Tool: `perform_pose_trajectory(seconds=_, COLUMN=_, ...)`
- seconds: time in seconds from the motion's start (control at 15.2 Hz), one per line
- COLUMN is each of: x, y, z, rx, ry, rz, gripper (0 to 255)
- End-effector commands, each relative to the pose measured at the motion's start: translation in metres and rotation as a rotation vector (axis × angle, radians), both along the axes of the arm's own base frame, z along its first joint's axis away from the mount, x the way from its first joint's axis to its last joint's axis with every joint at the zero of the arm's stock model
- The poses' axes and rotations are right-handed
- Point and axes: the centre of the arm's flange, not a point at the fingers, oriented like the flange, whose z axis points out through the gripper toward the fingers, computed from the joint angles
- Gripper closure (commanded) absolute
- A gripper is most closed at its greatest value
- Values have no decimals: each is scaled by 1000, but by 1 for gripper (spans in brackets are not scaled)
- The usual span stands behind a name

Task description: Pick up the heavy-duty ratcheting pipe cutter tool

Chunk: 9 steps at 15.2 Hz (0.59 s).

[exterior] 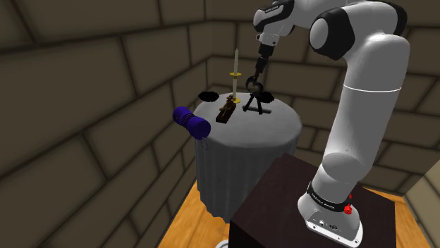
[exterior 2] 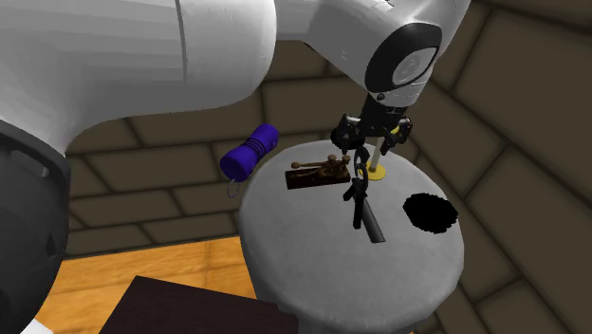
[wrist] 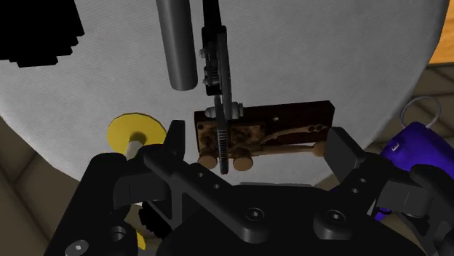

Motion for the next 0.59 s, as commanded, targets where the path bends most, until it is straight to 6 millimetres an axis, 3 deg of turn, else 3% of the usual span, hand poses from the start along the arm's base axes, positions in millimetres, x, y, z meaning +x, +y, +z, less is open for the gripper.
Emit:
perform_pose_trajectory(seconds=0.0, x=12, y=-14, z=-3, rx=5, ry=-8, rz=8, gripper=0)
perform_pose_trajectory(seconds=0.53, x=12, y=-14, z=-43, rx=5, ry=-8, rz=8, gripper=0)
